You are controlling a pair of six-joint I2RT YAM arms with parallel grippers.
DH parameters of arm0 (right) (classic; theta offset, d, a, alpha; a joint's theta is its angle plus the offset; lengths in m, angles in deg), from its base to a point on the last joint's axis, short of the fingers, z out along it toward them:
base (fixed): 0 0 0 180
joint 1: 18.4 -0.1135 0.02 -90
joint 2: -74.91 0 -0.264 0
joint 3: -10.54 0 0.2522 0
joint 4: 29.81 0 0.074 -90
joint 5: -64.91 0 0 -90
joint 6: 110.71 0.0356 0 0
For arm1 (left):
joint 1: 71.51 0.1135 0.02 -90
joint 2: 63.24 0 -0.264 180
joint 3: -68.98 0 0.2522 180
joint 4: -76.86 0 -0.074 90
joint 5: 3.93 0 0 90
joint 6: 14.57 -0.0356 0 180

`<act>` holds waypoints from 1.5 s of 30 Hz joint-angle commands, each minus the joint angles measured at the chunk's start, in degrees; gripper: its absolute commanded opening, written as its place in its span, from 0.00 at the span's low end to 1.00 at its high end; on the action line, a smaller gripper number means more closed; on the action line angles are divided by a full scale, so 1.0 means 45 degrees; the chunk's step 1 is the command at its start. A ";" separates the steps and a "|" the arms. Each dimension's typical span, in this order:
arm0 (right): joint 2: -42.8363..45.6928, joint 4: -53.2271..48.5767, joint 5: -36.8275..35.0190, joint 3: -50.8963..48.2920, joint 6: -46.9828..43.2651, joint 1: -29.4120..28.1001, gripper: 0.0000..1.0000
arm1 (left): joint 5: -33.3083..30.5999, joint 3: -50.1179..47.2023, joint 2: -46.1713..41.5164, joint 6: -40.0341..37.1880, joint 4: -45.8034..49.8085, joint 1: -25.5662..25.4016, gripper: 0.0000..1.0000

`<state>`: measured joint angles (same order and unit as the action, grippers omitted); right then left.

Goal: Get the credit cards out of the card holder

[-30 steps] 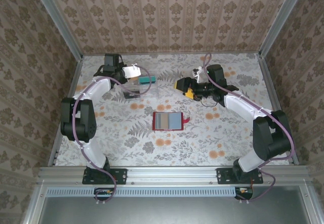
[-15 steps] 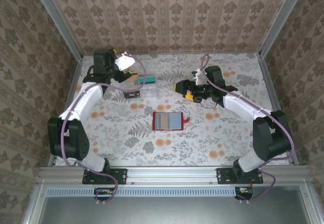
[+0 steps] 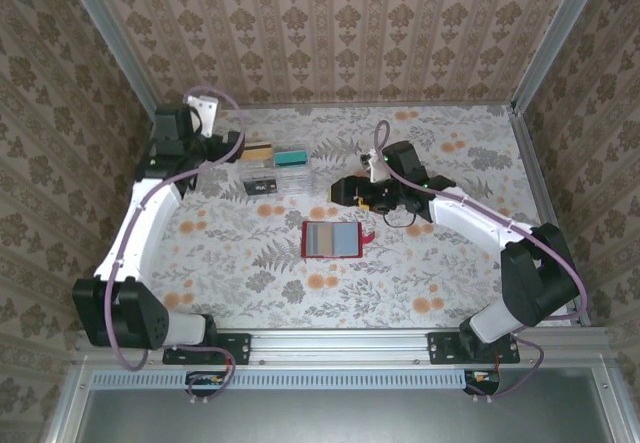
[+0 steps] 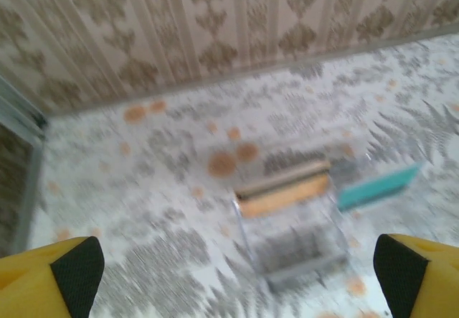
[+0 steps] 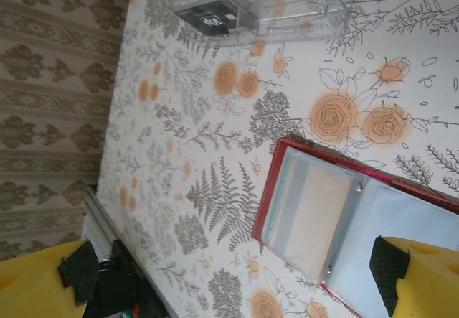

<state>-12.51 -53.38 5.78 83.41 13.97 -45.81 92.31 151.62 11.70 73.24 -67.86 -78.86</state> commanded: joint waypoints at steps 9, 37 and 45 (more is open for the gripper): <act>-0.0031 -0.0471 -0.2714 -0.1651 -0.0379 -0.0927 0.54 | 0.2653 -0.4358 -0.2325 0.7381 -0.0420 -0.0709 0.62; -0.1863 -0.0277 -0.4106 -0.2609 -0.0460 -0.1231 0.07 | 0.3496 -0.5358 0.3298 1.1029 -0.4322 -0.6041 0.36; -0.1931 -0.0283 -0.4067 -0.2589 -0.0435 -0.1231 0.07 | 0.3634 -0.5347 0.3737 1.0937 -0.4182 -0.6099 0.36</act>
<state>-20.09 -54.10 -11.42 71.89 12.24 -50.93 107.52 126.13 27.37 122.37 -87.69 -105.94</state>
